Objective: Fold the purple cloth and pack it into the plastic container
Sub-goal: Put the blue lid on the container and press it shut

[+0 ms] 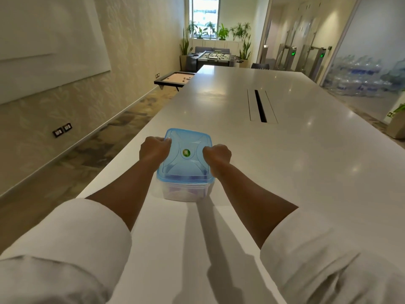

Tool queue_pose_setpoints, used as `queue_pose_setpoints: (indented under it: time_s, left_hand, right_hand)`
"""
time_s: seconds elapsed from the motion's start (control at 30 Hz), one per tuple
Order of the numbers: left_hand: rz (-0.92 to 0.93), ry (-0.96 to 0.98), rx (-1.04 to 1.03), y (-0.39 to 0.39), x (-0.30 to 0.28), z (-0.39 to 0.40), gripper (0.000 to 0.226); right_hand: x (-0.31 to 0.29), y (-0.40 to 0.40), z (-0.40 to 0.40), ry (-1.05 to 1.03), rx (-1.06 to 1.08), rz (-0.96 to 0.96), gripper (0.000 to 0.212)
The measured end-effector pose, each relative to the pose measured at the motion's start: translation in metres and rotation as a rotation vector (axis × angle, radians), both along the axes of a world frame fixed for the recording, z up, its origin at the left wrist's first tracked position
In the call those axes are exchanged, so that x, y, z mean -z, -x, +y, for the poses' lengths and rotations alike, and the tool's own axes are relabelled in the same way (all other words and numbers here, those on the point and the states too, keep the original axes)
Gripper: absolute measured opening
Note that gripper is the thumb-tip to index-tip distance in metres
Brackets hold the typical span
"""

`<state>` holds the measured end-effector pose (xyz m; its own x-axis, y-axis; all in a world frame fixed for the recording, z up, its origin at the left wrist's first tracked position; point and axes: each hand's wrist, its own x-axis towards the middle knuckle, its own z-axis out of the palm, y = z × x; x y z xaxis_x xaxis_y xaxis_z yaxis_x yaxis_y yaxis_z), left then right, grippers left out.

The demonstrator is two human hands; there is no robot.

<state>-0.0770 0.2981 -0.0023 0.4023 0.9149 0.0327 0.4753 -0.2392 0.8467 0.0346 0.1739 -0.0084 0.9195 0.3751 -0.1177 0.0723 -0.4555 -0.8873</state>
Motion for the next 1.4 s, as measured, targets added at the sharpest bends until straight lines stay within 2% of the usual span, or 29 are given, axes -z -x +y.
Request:
queue_pose_setpoints:
  time_s: [0.07,0.2,0.6,0.77,1.13,1.4]
  left_hand:
    - [0.026,-0.031,-0.023,0.001,0.003,0.001,0.039]
    - [0.047,-0.030,-0.052,0.001,0.008,0.002,0.046]
    - [0.044,0.004,-0.027,-0.005,0.022,0.004,0.044]
    - [0.060,0.073,-0.005,-0.005,0.029,0.004,0.047]
    - [0.064,0.248,0.058,-0.009,0.033,0.005,0.061]
    - [-0.006,0.281,0.043,-0.011,0.038,0.004,0.052]
  right_hand:
    - [0.002,0.002,0.001,0.018,0.023,-0.024,0.035]
    - [0.005,0.003,0.002,0.051,0.055,-0.044,0.042]
    - [0.017,0.007,0.004,0.088,0.092,0.013,0.046]
    - [0.022,0.008,0.006,0.101,0.099,0.000,0.047]
    - [0.032,0.004,0.003,0.063,0.049,0.100,0.055]
    - [0.036,0.005,0.001,0.048,0.041,0.094,0.048]
